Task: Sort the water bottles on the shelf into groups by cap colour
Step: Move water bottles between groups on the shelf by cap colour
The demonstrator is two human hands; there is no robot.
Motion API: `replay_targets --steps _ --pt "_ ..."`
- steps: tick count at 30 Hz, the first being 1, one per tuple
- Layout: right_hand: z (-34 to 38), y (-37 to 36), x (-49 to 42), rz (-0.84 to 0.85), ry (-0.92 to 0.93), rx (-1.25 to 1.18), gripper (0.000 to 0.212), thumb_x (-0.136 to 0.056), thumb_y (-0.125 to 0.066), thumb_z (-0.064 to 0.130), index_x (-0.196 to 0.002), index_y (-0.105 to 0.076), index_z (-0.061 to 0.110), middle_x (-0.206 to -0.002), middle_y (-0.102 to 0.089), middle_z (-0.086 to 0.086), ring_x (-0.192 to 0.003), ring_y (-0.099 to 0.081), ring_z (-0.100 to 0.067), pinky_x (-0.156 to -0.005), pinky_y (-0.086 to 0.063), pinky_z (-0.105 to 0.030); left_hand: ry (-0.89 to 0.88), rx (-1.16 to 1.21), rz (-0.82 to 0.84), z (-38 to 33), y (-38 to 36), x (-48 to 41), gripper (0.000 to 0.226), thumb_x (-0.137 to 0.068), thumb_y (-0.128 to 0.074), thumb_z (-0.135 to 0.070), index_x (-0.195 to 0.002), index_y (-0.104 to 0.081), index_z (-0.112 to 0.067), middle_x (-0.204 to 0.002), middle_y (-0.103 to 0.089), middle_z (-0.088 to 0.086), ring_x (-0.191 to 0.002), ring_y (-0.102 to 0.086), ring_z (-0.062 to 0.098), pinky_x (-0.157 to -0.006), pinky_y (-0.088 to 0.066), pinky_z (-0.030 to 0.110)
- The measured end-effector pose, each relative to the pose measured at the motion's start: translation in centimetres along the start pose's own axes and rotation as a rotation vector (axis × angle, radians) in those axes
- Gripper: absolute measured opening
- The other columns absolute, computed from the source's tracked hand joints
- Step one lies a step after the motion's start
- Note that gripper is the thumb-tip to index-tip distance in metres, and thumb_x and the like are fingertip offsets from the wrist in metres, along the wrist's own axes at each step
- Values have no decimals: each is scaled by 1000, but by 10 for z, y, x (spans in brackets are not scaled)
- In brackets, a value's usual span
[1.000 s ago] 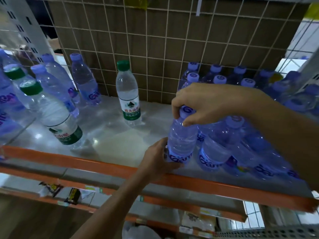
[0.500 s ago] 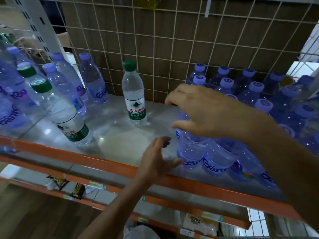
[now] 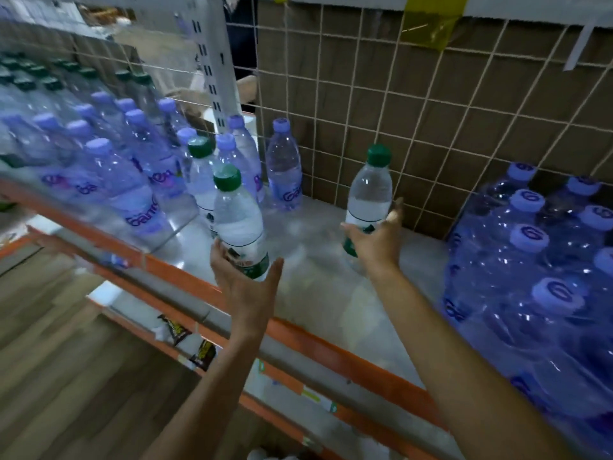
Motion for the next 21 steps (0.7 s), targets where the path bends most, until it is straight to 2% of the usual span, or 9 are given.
replay_targets --steps 2,3,6,9,11,13,15,18,21 --pt "2 -6 -4 9 -42 -63 78 -68 -82 18 -133 -40 9 -122 -56 -3 -107 -54 -14 -86 -44 -27 31 39 78 9 2 -12 89 -69 -81 -19 -137 -25 -26 -132 -47 3 -118 -50 18 -98 -47 45" --pt "6 -8 -2 8 -40 -82 69 -68 -82 17 -126 -46 10 -116 -59 -3 -101 -55 -13 -81 -43 -26 50 37 121 13 3 -17 80 -70 -80 -20 -133 -31 -26 -128 -52 0 -113 -55 16 -94 -50 43" --pt "18 -16 14 21 1 -112 56 -62 -85 16 -109 -55 18 -103 -63 -1 -96 -60 -17 -77 -45 -27 68 85 217 24 10 -30 64 -68 -81 -30 -121 -46 -25 -114 -62 -8 -101 -62 11 -85 -55 43" --pt "41 -39 50 175 131 -193 61 -56 -87 13 -109 -58 22 -99 -67 8 -91 -65 -8 -77 -52 -26 30 135 222 24 34 -43 55 -66 -84 -28 -109 -51 -34 -101 -65 -19 -93 -63 1 -78 -54 27" --pt "63 -61 78 296 201 -268 67 -51 -87 21 -112 -58 22 -100 -70 5 -92 -66 -7 -76 -53 -22 26 176 207 23 58 -56 56 -65 -85 -22 -109 -52 -33 -101 -65 -21 -93 -64 0 -78 -53 22" --pt "79 -87 102 411 232 -321 71 -50 -83 31 -115 -59 19 -103 -71 2 -95 -68 -12 -77 -55 -26 19 184 195 25 85 -72 59 -63 -84 -25 -112 -52 -33 -103 -64 -19 -96 -63 1 -82 -52 24" --pt "92 -119 121 531 243 -336 69 -50 -82 32 -114 -59 19 -104 -71 1 -95 -68 -15 -77 -55 -30 24 166 175 32 114 -89 59 -63 -84 -28 -111 -51 -37 -107 -64 -16 -99 -62 0 -87 -52 26" --pt "108 -170 142 643 277 -351 62 -50 -83 29 -108 -60 20 -98 -72 4 -91 -69 -10 -72 -53 -21 68 169 110 53 153 -112 63 -61 -86 -39 -114 -53 -32 -108 -67 -10 -101 -64 8 -91 -52 40" --pt "126 -227 158 721 327 -322 68 -49 -85 34 -109 -59 18 -100 -72 2 -95 -68 -16 -79 -55 -33 114 148 6 74 192 -132 66 -58 -86 -44 -115 -52 -38 -109 -66 -17 -101 -64 6 -88 -51 34"
Point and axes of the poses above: each hand's wrist, its own x-axis away from the middle knuckle, its own y-axis out of the back of the hand, z = x × y, the point moved 7 cm from there along -x, towards the middle knuckle
